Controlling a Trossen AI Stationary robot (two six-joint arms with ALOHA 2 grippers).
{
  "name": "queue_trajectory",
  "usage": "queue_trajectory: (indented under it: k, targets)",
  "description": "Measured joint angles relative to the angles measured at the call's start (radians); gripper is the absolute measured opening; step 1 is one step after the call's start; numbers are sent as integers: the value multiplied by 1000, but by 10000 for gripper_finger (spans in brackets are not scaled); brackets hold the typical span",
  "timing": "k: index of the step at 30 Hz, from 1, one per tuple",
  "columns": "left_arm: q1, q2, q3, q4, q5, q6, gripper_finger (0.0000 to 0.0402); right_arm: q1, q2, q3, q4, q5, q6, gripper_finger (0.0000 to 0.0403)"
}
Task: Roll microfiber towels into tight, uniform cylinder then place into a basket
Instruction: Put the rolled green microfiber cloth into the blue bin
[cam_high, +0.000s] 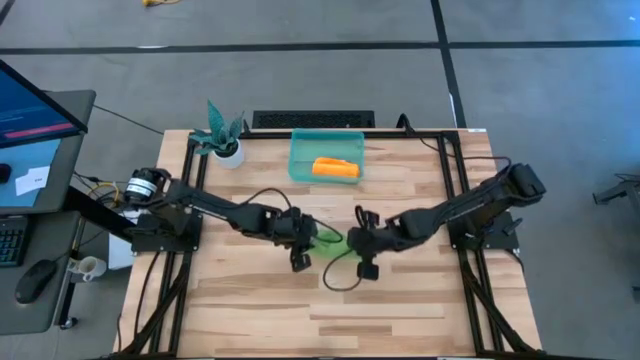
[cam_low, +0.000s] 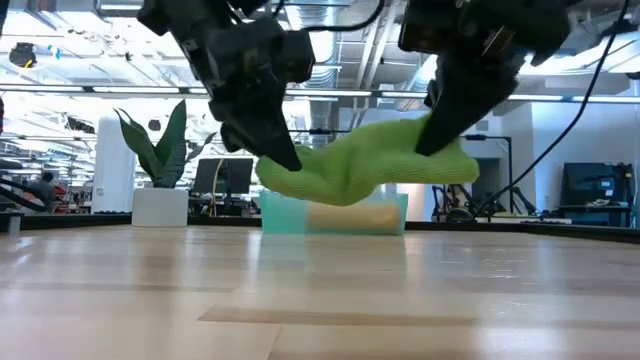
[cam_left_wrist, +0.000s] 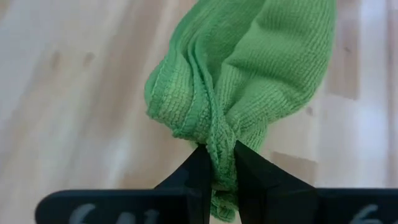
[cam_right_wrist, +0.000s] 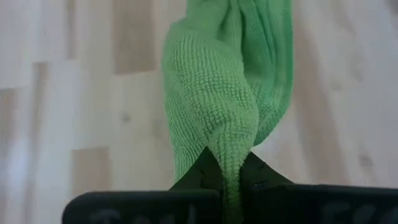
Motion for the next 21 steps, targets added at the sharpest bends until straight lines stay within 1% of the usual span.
queue_trajectory:
  k: [5, 8, 15, 21]
  targets:
    - [62, 0, 7, 1, -11, 47, 36, -90, -21, 0, -68, 3, -93, 19]
    - [102, 0, 20, -2, -42, 88, 36, -146, -33, 0, -84, 3, -147, 20]
    - [211, 0, 78, -12, -50, 194, 36, -280, -35, 1, -85, 3, -306, 19]
    - [310, 0, 110, -74, -46, 263, 36, -392, -51, 1, -74, 0, -415, 19]
